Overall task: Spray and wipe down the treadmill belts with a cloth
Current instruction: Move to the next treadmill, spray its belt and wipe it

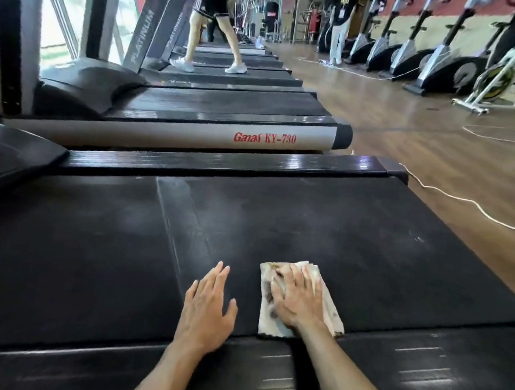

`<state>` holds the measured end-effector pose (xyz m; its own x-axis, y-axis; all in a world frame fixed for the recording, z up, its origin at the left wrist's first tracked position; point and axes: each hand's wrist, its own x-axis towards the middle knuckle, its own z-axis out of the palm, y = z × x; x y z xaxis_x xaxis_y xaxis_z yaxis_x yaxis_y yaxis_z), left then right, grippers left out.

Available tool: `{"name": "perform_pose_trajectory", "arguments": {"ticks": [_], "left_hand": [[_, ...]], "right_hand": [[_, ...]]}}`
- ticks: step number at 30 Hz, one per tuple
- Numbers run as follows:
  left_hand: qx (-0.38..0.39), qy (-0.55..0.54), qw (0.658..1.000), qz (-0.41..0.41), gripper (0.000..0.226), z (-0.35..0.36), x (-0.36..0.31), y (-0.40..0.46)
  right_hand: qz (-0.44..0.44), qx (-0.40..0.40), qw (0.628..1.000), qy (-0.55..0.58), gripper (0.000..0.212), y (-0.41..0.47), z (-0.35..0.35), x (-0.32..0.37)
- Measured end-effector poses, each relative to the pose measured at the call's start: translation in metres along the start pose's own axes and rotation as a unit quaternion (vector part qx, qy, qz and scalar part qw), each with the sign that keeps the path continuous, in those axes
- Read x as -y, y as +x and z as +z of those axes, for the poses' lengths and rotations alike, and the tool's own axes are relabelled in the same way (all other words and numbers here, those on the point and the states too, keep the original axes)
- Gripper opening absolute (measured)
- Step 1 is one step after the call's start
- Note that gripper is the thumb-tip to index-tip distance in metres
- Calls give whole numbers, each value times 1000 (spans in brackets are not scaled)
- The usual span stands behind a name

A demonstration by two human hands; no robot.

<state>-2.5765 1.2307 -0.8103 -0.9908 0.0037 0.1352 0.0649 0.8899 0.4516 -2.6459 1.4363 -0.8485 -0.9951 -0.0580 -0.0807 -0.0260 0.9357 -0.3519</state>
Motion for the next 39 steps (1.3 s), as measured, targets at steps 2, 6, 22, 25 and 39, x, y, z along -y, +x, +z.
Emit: {"name": "perform_pose_trajectory", "arguments": {"ticks": [2,6,22,25,39], "left_hand": [[-6,5,1000,-6,69,5,5,7],[-5,14,999,-34,66,18,20,34],[16,107,994,-18,65,60,71,85],[35,120,992,-17,66,58,72,81],[54,128,990,-19,60,56,70,81]], "right_hand": [[-10,-33,999,-31,64,-1,12,-4],[4,-52,997,-55,63,9,30,-9],[-1,-62,996,-65,66,8,26,-11],[4,-44,997,-70,65,5,24,-7],[55,-44,994,-82,65,11,27,10]]}}
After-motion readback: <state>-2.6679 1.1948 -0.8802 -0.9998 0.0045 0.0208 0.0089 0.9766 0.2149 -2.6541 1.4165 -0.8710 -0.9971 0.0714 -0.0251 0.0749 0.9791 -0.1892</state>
